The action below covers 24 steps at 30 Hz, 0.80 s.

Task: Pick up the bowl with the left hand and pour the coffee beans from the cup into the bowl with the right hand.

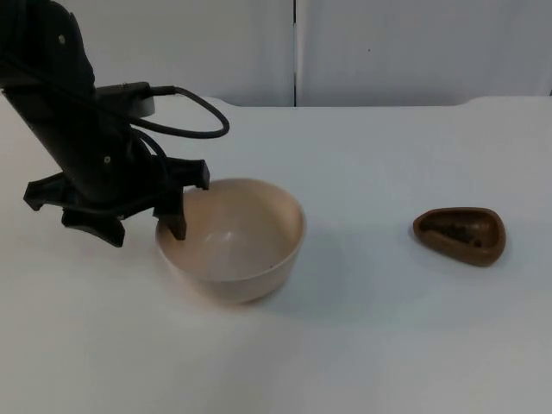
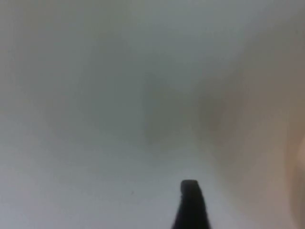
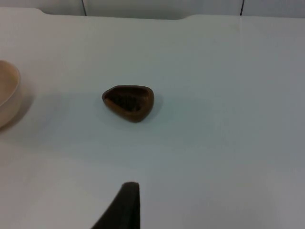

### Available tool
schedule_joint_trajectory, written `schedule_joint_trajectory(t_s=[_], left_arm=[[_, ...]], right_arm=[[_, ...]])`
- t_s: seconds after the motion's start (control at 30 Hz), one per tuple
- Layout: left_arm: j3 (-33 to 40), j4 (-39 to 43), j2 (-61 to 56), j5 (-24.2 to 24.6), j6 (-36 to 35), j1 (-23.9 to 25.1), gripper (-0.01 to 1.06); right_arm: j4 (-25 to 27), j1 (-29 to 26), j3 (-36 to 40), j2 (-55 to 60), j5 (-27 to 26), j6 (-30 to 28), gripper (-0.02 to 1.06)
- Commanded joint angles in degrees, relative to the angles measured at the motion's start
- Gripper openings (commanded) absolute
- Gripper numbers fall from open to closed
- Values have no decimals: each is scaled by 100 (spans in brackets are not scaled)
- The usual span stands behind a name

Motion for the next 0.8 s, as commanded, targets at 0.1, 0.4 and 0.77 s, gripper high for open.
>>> schedule_joint_trajectory(t_s=[0.1, 0.4, 0.77], left_arm=[[-22, 25, -1, -31, -65, -18, 42], [-22, 1, -1, -73, -65, -18, 11], [-22, 1, -146, 281, -10, -18, 0]], right_arm=[[-24, -32, 19, -18, -30, -45, 105], [-24, -32, 19, -18, -30, -45, 105], [-24, -32, 19, -18, -30, -45, 105]])
